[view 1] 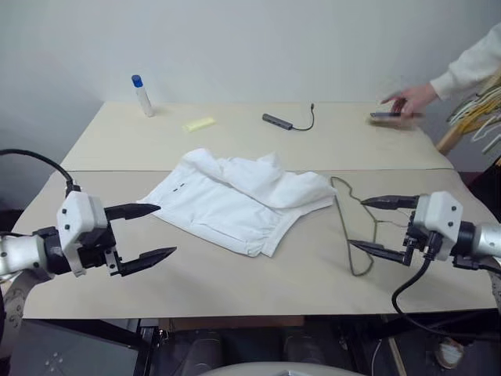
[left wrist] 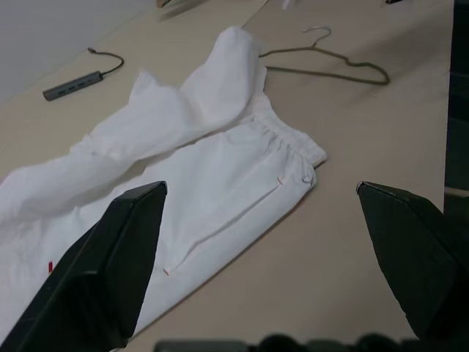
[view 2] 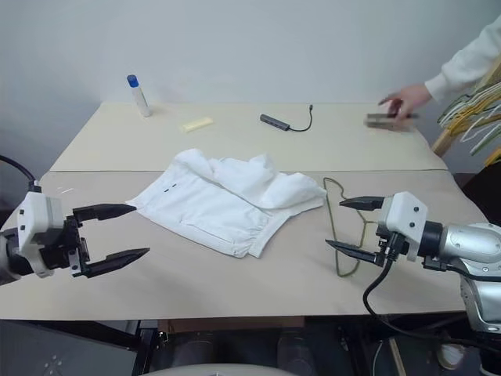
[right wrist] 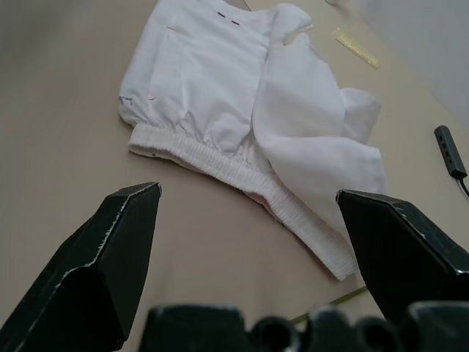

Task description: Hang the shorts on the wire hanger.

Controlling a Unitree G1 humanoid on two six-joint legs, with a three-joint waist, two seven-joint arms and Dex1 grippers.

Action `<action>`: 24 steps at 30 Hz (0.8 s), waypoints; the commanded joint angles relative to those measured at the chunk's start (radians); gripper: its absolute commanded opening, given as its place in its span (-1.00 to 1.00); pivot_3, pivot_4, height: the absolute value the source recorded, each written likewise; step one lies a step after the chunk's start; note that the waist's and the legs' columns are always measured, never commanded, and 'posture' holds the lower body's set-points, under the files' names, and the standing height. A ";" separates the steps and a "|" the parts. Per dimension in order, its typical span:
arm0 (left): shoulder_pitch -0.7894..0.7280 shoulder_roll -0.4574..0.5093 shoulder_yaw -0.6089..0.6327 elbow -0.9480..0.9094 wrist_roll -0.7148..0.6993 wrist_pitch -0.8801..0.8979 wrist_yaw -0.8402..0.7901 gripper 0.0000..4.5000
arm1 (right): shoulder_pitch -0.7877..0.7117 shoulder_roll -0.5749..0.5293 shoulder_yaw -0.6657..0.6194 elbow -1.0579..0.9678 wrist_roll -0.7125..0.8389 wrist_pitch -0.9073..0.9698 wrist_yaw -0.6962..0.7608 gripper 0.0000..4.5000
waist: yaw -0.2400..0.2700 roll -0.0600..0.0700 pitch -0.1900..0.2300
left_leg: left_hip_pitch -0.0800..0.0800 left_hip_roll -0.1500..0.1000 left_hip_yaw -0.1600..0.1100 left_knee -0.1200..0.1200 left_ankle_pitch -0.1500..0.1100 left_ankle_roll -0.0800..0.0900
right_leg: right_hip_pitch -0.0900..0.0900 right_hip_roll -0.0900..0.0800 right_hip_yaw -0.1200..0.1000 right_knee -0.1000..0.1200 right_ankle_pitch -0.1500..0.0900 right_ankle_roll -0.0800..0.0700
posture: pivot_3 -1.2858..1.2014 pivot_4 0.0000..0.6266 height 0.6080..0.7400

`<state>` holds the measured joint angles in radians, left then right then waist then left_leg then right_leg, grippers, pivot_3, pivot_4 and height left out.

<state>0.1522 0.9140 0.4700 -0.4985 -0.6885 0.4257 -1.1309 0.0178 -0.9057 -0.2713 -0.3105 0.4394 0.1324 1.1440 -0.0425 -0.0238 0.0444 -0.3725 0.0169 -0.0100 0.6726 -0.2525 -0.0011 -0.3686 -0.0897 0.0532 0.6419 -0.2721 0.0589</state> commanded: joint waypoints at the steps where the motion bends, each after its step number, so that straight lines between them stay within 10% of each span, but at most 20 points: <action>1: -0.021 0.009 -0.002 -0.022 -0.023 -0.008 -0.014 1.00 | -0.022 -0.008 -0.015 -0.059 0.023 0.014 -0.017 0.99 | -0.001 0.000 0.000 | 0.000 0.000 0.000 0.000 0.000 0.000 | 0.000 0.000 0.000 0.000 0.000 0.000 | -0.02 -1.00 1.00; 24: -0.078 -0.013 -0.059 -0.050 -0.016 -0.003 0.072 1.00 | -0.482 0.344 0.898 -0.006 -0.670 0.430 -0.249 0.99 | -0.004 -0.001 0.000 | 0.003 0.001 0.006 -0.004 0.000 0.000 | -0.003 0.002 0.007 0.002 0.000 0.000 | 0.00 -1.00 1.00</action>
<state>0.0772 0.8950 0.3802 -0.5216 -0.7058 0.4293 -1.0677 -0.4423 -0.5624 0.6105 -0.3272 -0.1797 0.5275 0.9102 -0.0462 -0.0248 0.0440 -0.3695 0.0179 -0.0036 0.6686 -0.2525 -0.0012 -0.3723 -0.0878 0.0604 0.6436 -0.2719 0.0588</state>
